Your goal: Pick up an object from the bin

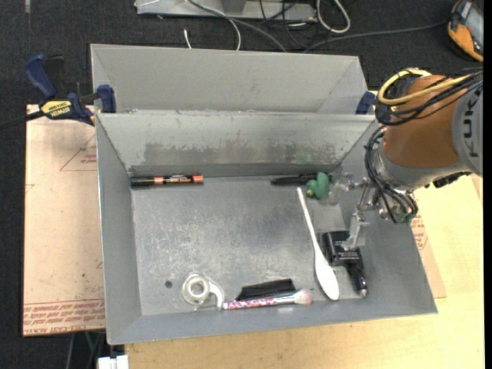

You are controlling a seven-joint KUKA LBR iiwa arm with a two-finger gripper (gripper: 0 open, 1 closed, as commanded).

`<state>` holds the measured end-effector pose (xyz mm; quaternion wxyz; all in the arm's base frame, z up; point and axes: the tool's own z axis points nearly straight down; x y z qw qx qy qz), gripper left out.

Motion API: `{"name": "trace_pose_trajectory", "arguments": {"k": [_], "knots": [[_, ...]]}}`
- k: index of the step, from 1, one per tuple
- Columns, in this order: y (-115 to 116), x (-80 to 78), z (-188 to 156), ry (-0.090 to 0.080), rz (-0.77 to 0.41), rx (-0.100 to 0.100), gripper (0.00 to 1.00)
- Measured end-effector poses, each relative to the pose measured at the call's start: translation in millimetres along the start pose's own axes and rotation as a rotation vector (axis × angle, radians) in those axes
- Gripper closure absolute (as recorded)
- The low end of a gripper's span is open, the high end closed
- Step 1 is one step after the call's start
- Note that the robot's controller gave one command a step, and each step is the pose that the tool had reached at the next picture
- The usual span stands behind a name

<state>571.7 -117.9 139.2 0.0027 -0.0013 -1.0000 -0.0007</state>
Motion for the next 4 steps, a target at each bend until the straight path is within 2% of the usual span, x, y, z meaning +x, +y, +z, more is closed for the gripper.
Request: {"name": "trace_pose_trajectory", "arguments": {"k": [1,2,3,4], "knots": [[0.4,-2.0,-3.9,-0.008,-0.003,0.001,0.0],[-25.7,27.5,66.5,-0.003,0.102,-0.004,0.0],[-20.3,61.0,1.0,-0.02,0.198,-0.001,0.0],[-31.8,48.1,41.2,-0.007,0.396,-0.005,0.0]]}}
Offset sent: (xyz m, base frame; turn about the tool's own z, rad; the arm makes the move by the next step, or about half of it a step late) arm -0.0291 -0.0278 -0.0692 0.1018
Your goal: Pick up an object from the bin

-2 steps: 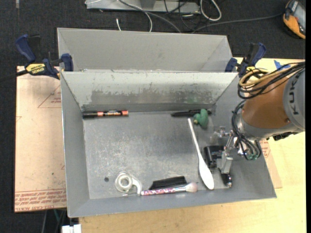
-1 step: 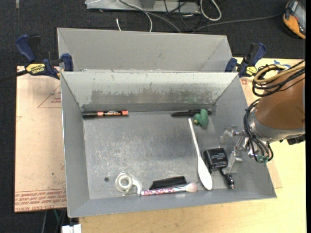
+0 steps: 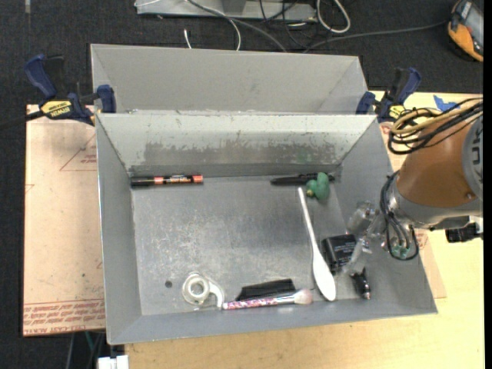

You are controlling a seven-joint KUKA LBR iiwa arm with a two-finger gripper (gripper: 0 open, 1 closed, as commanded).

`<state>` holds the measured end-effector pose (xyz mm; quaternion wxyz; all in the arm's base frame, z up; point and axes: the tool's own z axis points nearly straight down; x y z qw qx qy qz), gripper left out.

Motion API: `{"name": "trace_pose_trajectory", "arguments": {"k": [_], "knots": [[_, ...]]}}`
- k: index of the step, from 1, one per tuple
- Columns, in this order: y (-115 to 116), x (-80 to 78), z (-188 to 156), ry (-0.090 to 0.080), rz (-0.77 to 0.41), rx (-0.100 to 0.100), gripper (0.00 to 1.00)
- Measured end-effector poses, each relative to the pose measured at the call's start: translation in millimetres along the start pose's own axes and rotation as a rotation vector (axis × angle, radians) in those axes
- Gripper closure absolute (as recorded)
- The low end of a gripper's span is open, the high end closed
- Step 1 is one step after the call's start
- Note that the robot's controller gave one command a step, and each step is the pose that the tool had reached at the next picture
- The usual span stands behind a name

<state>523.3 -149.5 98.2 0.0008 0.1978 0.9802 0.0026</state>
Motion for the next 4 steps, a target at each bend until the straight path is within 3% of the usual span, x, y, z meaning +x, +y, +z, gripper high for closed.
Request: {"name": "trace_pose_trajectory", "arguments": {"k": [1,2,4], "knots": [[10.5,6.8,28.9,-0.013,-0.042,-0.001,0.0],[4.5,11.8,27.8,-0.006,0.293,-0.013,1.0],[5.8,12.1,25.8,-0.005,0.291,-0.014,1.0]]}}
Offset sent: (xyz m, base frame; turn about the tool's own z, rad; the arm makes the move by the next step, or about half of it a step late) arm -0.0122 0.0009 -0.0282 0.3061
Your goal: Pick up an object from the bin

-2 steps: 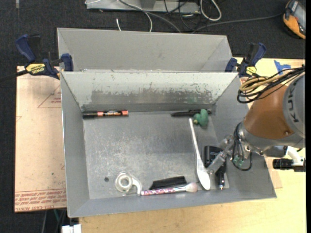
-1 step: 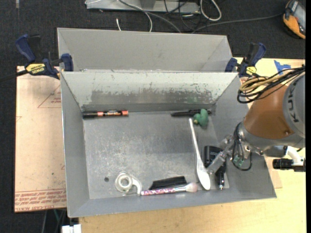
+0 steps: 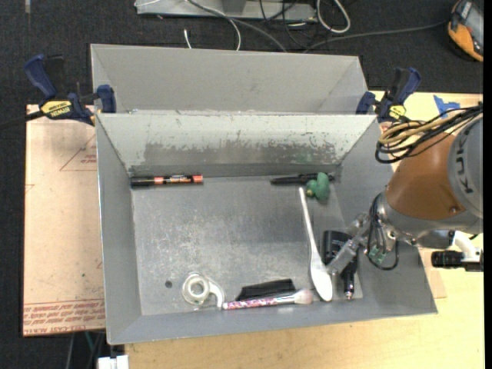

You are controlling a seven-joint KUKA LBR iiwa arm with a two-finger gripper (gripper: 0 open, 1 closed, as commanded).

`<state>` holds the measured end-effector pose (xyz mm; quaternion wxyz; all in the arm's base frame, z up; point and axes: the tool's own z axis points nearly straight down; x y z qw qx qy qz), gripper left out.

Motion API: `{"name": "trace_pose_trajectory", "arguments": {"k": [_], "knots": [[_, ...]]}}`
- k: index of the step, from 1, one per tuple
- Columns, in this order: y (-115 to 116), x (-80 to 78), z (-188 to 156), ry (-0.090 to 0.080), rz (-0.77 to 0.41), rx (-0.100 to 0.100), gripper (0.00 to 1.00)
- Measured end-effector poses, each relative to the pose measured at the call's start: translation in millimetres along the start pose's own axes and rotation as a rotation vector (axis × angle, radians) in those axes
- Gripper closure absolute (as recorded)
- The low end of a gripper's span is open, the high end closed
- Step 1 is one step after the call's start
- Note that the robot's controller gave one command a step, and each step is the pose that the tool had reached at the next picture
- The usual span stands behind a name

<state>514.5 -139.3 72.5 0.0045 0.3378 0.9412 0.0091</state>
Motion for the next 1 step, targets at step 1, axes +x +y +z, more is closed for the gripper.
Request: {"name": "trace_pose_trajectory", "arguments": {"k": [1], "knots": [[0.0,0.4,-3.4,0.001,-0.001,0.0,1.0]]}}
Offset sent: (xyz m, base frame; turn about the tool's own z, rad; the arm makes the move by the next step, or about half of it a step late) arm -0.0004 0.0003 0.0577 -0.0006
